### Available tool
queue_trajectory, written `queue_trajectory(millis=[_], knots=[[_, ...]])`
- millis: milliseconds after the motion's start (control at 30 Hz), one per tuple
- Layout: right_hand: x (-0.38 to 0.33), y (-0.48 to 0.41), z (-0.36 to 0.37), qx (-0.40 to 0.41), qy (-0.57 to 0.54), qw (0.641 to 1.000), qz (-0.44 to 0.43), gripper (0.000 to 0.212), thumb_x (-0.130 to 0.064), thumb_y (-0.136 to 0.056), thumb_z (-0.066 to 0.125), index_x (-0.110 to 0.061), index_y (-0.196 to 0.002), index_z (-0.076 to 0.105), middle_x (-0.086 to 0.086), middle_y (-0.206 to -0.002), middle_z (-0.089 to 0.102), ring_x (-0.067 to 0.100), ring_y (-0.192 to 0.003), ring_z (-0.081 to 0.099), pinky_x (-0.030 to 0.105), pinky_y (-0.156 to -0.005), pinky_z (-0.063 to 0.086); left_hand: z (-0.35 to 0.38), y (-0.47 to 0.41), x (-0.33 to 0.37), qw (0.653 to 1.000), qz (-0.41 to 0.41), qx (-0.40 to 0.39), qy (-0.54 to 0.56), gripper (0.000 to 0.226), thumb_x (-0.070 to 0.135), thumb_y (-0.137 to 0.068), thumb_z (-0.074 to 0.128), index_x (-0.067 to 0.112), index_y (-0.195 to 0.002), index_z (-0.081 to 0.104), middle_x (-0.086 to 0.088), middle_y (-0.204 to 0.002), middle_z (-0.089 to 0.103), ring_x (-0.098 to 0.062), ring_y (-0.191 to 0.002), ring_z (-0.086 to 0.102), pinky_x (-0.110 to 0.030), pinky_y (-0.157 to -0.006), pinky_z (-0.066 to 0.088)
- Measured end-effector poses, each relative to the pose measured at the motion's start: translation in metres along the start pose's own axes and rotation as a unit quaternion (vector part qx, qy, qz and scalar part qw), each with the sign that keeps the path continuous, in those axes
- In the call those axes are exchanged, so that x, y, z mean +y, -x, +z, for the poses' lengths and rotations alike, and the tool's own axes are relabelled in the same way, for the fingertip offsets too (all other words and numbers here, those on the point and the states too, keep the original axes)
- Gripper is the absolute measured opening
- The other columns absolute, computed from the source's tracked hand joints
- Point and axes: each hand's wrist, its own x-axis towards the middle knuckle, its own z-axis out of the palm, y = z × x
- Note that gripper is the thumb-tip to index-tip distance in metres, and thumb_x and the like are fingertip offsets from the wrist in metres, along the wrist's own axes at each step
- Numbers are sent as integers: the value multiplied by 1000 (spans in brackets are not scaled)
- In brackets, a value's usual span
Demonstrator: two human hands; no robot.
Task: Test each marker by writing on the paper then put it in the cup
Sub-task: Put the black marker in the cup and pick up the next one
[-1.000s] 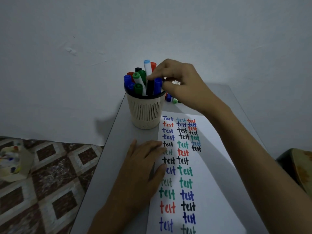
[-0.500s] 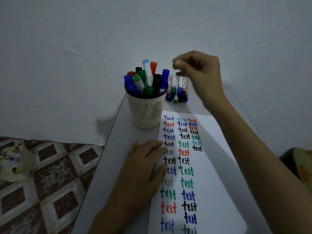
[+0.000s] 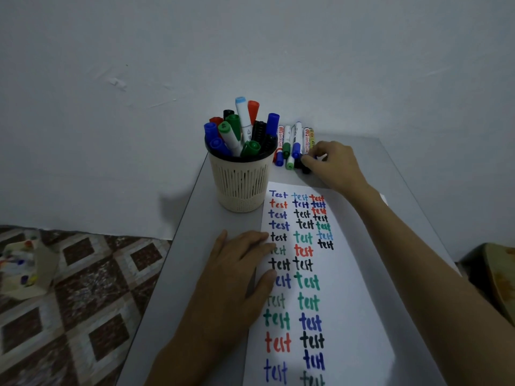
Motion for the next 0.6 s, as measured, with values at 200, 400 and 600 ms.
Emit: queue_trajectory(millis=[200, 400, 600], knots=[[-1, -5, 1, 0, -1, 999, 54, 29, -30, -85, 70, -1, -90, 65, 14, -94, 66, 17, -76, 52, 19, -54, 34, 0, -1, 0, 1000, 0, -4, 2, 51, 47, -88, 37, 22, -128, 56, 12, -136, 48, 4, -128, 33, -25, -116, -1], [-3, -10, -2, 14, -25, 992, 120, 36, -31, -93, 61, 4, -99, 67, 22, -97, 67, 23, -73, 51, 30, -66, 40, 0, 0, 0, 1000, 1, -5, 4, 51, 47, -88, 37, 22, -128, 56, 12, -136, 48, 4, -128, 32, -27, -116, 0], [10, -14, -10, -11, -9, 981, 195, 32, -11, -70, 80, 5, -95, 67, 18, -91, 68, 24, -72, 59, 37, -70, 54, -1, 0, 1, 1000, -3, -7, 7, 50, 46, -88, 38, 23, -127, 57, 12, -135, 49, 2, -128, 35, -26, -116, 0]])
